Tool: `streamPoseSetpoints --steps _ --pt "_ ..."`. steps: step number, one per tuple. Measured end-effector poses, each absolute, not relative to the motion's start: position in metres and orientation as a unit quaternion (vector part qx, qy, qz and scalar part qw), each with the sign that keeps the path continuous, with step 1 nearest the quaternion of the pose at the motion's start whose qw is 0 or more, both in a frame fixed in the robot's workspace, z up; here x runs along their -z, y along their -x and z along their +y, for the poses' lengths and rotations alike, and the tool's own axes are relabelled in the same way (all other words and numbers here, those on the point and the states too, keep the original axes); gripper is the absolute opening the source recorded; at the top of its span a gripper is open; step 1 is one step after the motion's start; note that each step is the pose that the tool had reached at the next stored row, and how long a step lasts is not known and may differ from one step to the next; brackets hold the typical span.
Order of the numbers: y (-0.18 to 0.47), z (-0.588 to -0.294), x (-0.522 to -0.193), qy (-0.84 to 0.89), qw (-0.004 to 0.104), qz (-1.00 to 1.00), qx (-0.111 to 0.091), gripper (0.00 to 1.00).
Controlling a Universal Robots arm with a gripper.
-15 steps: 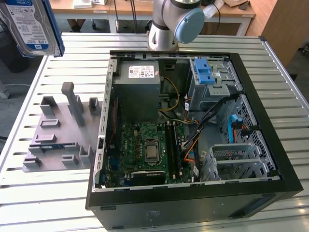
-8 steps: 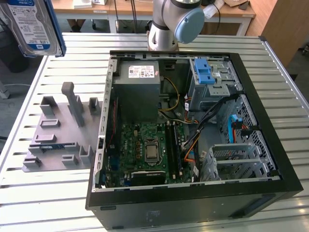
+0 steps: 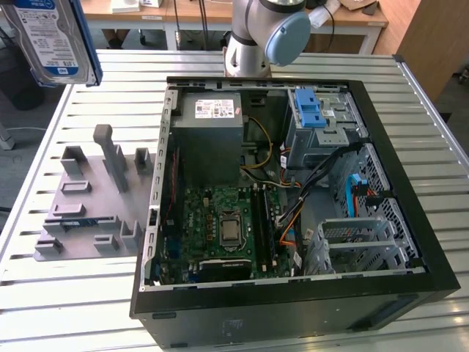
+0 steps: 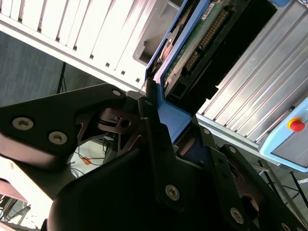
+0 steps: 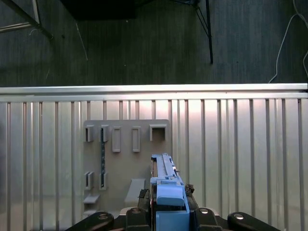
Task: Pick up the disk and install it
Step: 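Pick up the disk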
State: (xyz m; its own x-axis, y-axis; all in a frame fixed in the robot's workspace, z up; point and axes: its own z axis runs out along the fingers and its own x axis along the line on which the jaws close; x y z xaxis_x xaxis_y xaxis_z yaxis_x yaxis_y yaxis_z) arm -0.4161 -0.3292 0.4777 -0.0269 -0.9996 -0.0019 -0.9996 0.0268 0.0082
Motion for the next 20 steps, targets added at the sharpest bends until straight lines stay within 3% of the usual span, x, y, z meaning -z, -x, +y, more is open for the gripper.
streamPoseSetpoints --steps 20 --pt "0.4106 -0.3292 -0.4777 -0.698 0.002 -0.717 0.004 0.36"
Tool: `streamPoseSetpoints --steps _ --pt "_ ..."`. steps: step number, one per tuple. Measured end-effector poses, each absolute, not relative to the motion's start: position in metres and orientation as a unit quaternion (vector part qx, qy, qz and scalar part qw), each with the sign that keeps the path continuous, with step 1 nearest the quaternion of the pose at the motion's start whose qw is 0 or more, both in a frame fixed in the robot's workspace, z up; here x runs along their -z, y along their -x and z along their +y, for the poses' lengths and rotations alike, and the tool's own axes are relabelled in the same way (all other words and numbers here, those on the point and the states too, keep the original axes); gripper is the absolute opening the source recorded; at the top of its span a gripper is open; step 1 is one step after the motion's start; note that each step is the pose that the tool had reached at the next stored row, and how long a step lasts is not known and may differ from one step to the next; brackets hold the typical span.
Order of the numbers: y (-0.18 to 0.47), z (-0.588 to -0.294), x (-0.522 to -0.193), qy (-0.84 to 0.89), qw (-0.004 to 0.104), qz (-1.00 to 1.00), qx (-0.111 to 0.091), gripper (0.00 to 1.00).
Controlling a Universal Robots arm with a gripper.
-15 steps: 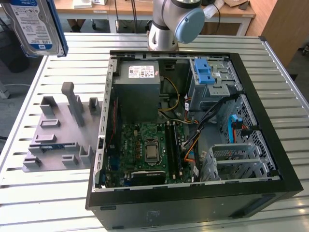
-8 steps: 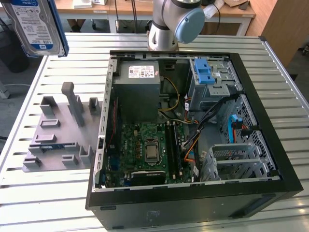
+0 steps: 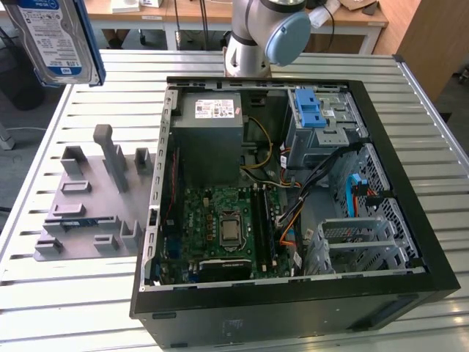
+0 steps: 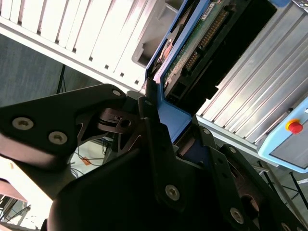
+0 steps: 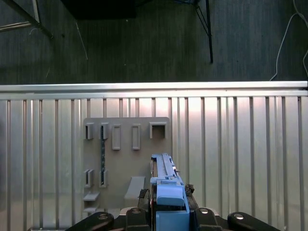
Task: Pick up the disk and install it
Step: 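Pick up the disk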
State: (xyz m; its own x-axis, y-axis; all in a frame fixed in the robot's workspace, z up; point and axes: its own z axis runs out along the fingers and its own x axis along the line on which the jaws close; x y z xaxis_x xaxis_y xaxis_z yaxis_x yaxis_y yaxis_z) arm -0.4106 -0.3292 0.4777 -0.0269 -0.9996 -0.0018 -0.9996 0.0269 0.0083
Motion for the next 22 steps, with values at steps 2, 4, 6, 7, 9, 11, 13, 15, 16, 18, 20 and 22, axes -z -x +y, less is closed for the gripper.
streamPoseSetpoints --steps 2,4,6,7,9,11,13,15,16,18,20,22 --pt "0.4101 -0.3292 -0.4777 -0.698 0.002 -0.717 0.004 0.36" --pt "0.4095 -0.3292 -0.4777 -0.698 0.002 -0.717 0.004 0.36" --pt "0.4092 -0.3292 -0.4777 -0.698 0.002 -0.717 0.004 0.36" --pt "0.4089 -0.3292 -0.4777 -0.698 0.002 -0.717 0.004 0.36" --pt "0.4085 -0.3292 -0.4777 -0.698 0.002 -0.717 0.004 0.36" --pt "0.4082 -0.3292 -0.4777 -0.698 0.002 -0.717 0.004 0.36" --pt "0.4079 -0.3292 -0.4777 -0.698 0.002 -0.717 0.004 0.36" --pt "0.4075 -0.3292 -0.4777 -0.698 0.002 -0.717 0.004 0.36" --pt "0.4073 -0.3292 -0.4777 -0.698 0.002 -0.717 0.004 0.36" --pt "0.4069 -0.3292 -0.4777 -0.698 0.002 -0.717 0.004 0.36" --pt "0.4065 -0.3292 -0.4777 -0.698 0.002 -0.717 0.004 0.36" --pt "0.4061 -0.3292 -0.4777 -0.698 0.002 -0.717 0.004 0.36"
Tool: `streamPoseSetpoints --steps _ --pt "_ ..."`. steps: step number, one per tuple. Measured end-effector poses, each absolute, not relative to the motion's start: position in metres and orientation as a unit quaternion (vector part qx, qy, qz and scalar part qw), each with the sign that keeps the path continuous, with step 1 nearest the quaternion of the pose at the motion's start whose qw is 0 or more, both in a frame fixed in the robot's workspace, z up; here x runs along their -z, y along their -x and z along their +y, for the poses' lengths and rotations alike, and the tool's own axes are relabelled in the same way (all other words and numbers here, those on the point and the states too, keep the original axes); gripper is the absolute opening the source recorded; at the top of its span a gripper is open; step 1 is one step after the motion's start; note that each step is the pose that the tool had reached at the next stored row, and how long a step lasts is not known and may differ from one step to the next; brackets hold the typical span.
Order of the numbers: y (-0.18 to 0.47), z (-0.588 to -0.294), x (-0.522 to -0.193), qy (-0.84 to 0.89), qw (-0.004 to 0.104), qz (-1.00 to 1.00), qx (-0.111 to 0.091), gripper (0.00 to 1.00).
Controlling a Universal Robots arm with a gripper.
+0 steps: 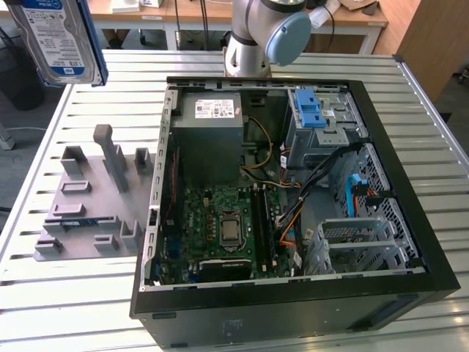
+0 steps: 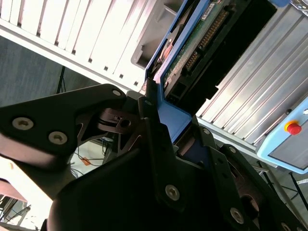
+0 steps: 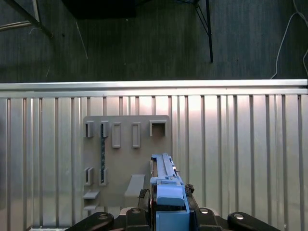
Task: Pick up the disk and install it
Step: 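Pick up the disk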
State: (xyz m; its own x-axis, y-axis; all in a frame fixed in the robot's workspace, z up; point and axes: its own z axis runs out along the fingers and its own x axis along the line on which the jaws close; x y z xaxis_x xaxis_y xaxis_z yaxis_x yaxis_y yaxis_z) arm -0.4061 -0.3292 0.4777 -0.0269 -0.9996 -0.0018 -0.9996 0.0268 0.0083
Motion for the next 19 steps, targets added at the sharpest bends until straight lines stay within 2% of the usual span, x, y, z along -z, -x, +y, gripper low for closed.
streamPoseSetpoints --steps 19 --pt "0.4024 -0.3292 -0.4777 -0.698 0.002 -0.717 0.004 0.36"
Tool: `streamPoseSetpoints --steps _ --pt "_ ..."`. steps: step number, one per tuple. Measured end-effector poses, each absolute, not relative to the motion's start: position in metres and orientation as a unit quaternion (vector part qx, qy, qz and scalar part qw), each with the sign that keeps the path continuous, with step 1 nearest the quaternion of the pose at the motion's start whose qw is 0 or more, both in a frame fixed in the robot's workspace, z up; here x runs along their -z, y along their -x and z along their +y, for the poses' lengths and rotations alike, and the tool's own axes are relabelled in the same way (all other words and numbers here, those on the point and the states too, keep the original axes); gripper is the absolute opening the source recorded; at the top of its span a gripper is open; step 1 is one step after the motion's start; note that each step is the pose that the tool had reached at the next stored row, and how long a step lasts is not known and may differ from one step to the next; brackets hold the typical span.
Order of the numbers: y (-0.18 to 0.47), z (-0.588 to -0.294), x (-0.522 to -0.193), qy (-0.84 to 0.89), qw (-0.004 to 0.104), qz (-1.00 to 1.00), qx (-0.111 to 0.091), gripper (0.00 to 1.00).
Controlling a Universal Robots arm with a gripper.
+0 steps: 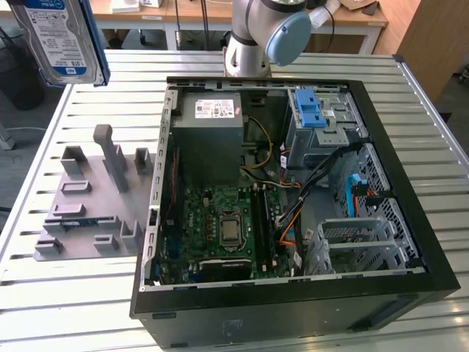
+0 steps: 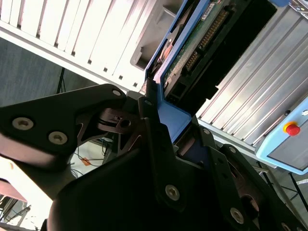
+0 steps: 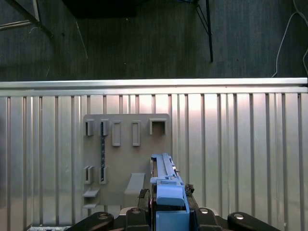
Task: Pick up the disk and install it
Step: 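Pick up the disk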
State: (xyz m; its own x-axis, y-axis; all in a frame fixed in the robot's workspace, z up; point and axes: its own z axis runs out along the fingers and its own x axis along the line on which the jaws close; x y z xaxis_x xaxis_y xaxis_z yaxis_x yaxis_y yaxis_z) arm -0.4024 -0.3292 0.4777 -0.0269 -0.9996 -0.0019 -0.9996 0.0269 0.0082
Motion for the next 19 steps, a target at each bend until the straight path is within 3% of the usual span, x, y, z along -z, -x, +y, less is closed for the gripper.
streamPoseSetpoints --steps 19 --pt "0.3928 -0.3292 -0.4777 -0.698 0.002 -0.717 0.004 0.36"
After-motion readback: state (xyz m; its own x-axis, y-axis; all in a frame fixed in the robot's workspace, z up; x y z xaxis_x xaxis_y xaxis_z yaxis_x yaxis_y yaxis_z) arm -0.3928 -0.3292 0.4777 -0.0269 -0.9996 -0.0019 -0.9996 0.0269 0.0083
